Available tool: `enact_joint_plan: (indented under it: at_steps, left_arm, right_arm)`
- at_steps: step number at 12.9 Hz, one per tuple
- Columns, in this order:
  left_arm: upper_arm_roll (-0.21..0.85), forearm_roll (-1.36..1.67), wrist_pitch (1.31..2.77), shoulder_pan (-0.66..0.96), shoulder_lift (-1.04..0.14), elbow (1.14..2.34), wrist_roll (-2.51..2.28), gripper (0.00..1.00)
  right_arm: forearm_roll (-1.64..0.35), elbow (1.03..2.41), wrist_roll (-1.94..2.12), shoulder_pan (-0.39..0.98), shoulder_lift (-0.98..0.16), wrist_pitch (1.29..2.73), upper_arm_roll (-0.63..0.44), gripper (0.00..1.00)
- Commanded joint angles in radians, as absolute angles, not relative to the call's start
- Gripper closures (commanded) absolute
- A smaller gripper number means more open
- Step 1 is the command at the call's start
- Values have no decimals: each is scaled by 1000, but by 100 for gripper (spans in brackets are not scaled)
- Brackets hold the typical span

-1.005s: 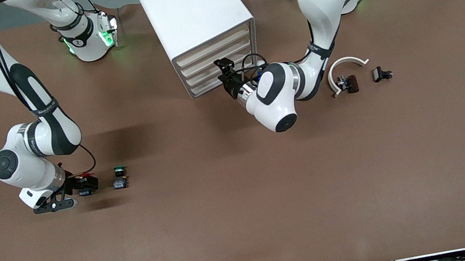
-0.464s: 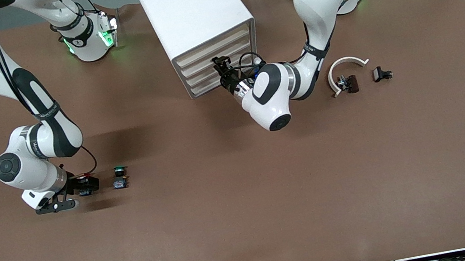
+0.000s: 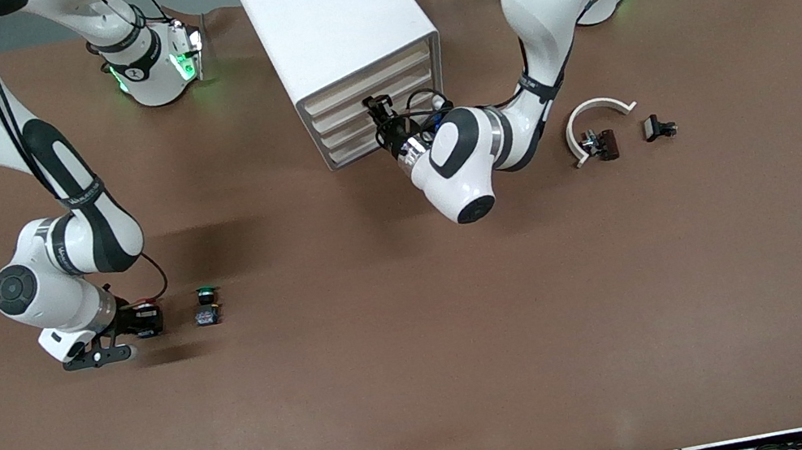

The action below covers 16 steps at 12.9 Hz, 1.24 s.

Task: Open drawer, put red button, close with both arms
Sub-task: 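Open the drawer with the left gripper while the right gripper lifts the button, then place the red button into the open drawer with the right gripper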

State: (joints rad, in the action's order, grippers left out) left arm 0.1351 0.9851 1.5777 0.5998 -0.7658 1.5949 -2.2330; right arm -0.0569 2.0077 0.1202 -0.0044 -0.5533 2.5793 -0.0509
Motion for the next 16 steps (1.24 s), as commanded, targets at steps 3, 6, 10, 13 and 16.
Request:
enact_joint_plan:
  at_steps: [3, 6, 10, 13, 16]
  left_arm:
    - [95, 988, 1585, 568, -781, 1525, -2235, 100]
    - [92, 985, 1591, 529, -782, 1500, -2232, 100]
    - [92, 988, 1597, 479, -782, 1460, -2224, 100]
    - [94, 991, 1630, 436, -791, 1445, -2220, 98]
    - [92, 991, 1677, 434, -796, 1439, -2218, 85]
  right_arm:
    - [-75, 1887, 92, -5, -543, 2395, -46, 100]
    - [-74, 1738, -27, 6, -508, 2121, -45, 100]
    - [-109, 1697, -375, 139, -369, 1870, -38, 100]
    - [-159, 1697, -723, 308, -287, 1772, -35, 100]
    - [-219, 1694, -1041, 481, -252, 1775, -37, 100]
